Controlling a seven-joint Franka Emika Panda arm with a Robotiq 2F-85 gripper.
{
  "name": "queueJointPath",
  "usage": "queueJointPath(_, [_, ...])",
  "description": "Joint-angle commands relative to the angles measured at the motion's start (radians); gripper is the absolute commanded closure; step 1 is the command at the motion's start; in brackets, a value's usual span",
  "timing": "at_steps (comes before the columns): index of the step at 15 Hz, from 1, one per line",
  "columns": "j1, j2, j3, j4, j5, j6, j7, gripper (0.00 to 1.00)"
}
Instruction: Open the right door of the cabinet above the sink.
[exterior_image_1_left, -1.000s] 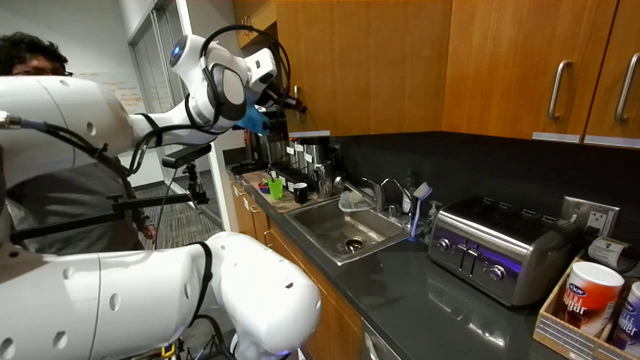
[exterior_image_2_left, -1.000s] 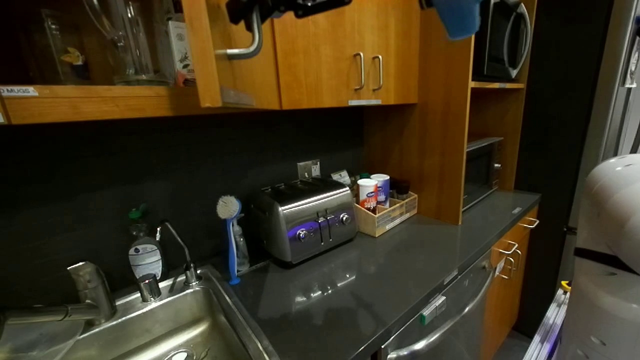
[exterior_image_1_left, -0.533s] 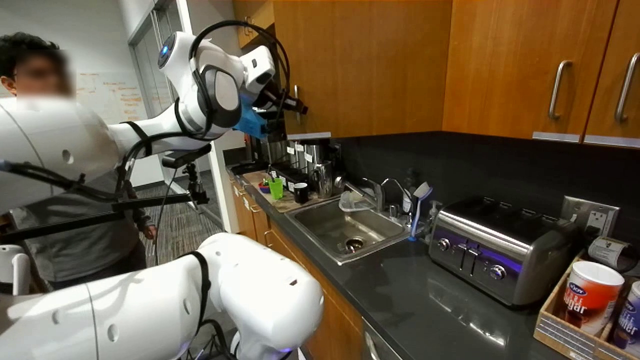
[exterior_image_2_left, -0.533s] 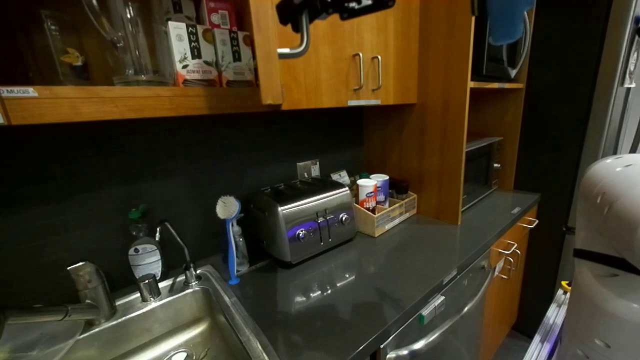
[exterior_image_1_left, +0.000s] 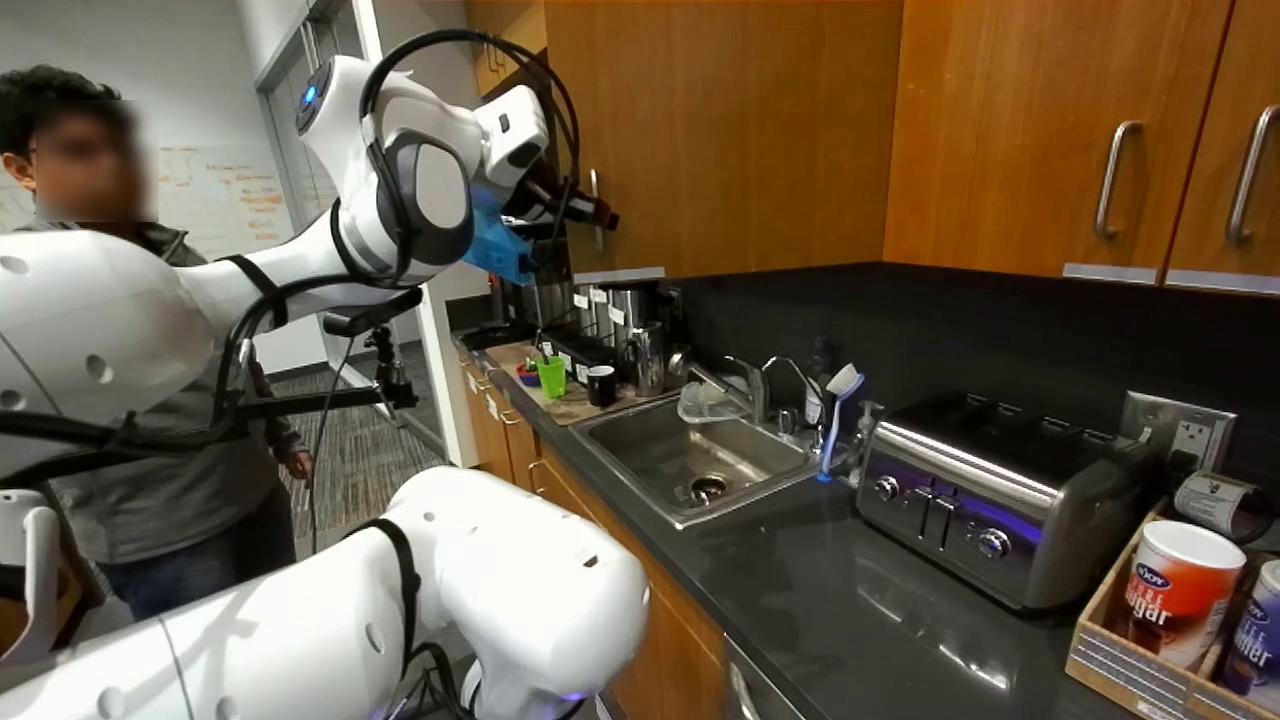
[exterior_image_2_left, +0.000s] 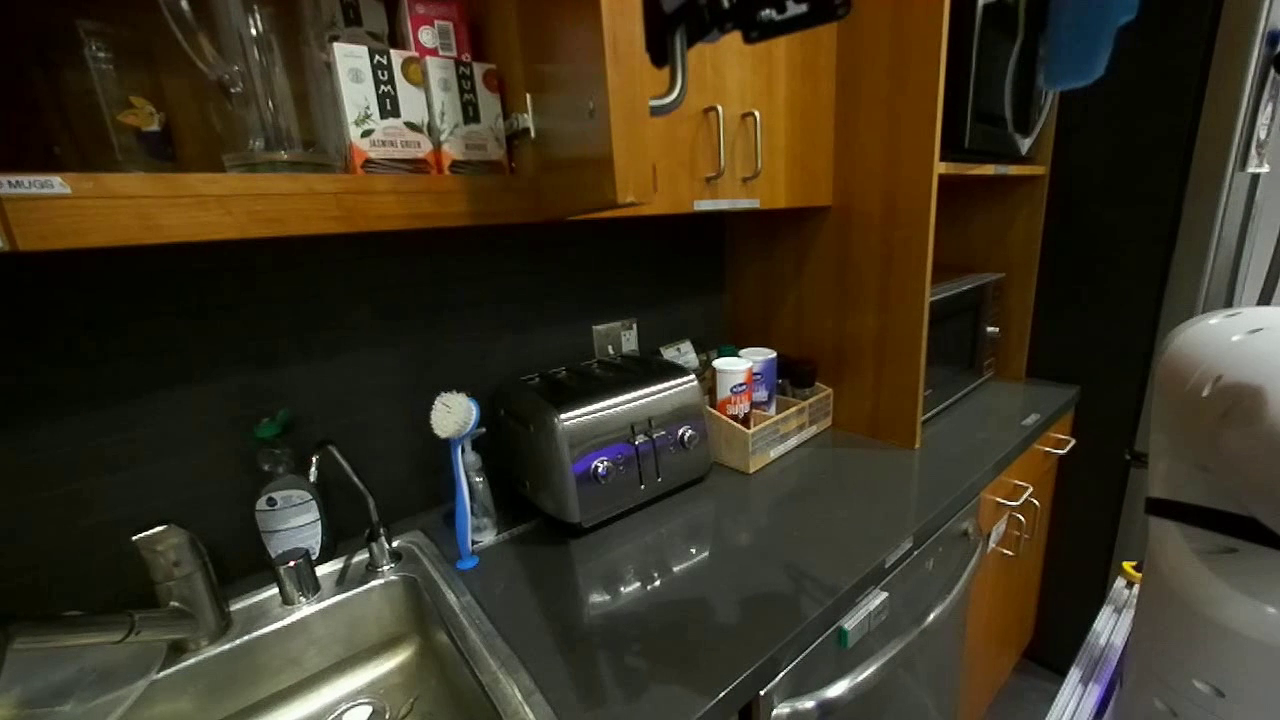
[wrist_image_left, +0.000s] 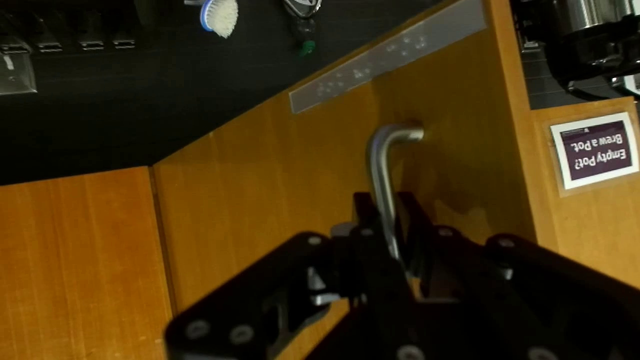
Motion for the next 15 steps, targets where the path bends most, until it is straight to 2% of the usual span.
queueJointPath(1, [-0.101, -0.033, -0.085, -0.068, 0.011, 0.000, -0.024, 0.96])
queueJointPath(2, [-0.129, 0.001, -0.088, -0.004, 0.008, -0.025, -0.028, 0.96])
queueJointPath(4, [-0.109, -0.053, -0.096, -0.068, 0.013, -0.033, -0.036, 0.96])
queueJointPath(6, [-0.130, -0.039, -0.107, -0.024, 0.010, -0.067, -0.044, 0.96])
queueJointPath(7, [-0.108, -0.056, -0.115, -0.060, -0.012, -0.060, -0.029, 0.96])
queueJointPath(9, [-0.128, -0.062, -0.120, -0.040, 0.012, -0.090, -0.055, 0.96])
queueJointPath(15, [-0.104, -0.087, -0.148, -0.059, -0.023, -0.126, -0.047, 0.96])
